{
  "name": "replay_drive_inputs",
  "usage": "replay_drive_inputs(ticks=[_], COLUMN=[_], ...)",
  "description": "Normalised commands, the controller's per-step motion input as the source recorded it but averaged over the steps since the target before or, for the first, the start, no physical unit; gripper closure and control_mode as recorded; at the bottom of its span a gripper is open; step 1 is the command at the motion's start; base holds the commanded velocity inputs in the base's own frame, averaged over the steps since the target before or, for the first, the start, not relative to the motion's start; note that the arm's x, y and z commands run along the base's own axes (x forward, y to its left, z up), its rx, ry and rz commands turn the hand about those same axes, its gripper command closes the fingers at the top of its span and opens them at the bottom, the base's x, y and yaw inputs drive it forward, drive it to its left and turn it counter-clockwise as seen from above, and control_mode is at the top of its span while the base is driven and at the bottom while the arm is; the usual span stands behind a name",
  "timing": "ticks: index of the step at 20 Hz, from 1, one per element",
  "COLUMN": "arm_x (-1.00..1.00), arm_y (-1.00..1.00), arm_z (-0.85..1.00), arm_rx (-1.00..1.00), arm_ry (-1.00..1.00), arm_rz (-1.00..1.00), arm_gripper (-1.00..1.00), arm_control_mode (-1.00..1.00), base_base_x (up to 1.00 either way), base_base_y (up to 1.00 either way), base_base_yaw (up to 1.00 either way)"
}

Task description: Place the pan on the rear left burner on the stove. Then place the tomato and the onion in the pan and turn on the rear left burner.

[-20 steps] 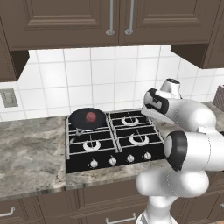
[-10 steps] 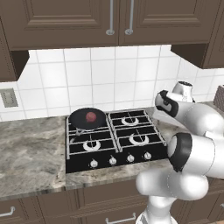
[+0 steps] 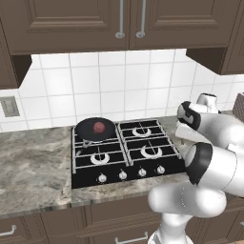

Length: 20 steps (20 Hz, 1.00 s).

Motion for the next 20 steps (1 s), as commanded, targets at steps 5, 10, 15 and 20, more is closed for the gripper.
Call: replay_drive_inputs(ticks=[5, 10, 15, 20], arm_x=[-0.48, -0.33, -0.06, 0.0], arm_y=[-0.34, -0.31, -0.22, -0.16], arm_z=[-0.12, -0.08, -0.1, -0.15], arm_rx=[0.0, 0.0, 0.0, 0.0], arm_ry=[0.1, 0.09, 0.03, 0.0], arm_rz=[0.0, 0.0, 0.0, 0.0], arm_gripper=[-1.0, -1.0, -1.0, -1.0], arm_control_mode=[-1.0, -1.0, -1.0, -1.0], base_base_x=[0.0, 0.0, 0.0, 0.0], base_base_y=[0.0, 0.0, 0.0, 0.0], base_base_yaw=[0.0, 0.0, 0.0, 0.0])
